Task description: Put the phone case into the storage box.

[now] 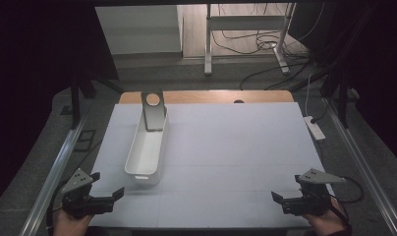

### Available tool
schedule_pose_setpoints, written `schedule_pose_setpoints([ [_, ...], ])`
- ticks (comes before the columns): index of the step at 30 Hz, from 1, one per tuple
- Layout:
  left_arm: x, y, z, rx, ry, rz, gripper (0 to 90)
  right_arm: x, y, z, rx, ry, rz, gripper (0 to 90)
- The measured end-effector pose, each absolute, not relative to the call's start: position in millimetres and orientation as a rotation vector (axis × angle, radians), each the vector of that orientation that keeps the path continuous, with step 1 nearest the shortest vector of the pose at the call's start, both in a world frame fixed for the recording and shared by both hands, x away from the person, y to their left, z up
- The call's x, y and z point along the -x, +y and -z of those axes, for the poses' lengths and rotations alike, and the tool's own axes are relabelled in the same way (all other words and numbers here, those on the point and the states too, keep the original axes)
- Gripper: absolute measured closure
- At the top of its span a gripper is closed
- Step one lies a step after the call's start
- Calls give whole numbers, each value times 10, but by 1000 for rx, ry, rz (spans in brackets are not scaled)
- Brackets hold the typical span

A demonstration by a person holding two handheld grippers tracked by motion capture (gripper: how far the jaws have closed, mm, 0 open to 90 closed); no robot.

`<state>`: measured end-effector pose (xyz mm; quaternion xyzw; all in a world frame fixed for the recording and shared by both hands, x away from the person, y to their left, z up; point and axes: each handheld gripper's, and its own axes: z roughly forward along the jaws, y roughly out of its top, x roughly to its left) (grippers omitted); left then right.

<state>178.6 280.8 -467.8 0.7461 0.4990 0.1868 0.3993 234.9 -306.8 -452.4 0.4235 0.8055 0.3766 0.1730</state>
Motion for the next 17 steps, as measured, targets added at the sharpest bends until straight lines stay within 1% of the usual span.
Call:
schedule_pose_setpoints([
  [10,-1714,2811,4735,-1883,1275,-493,0,-2347,-3066,4523,-1200,2285,-1069,0],
  [17,-1725,2809,4743,-1885,1281,-482,0,-2348,-3067,4525,-1196,2287,-1063,0],
])
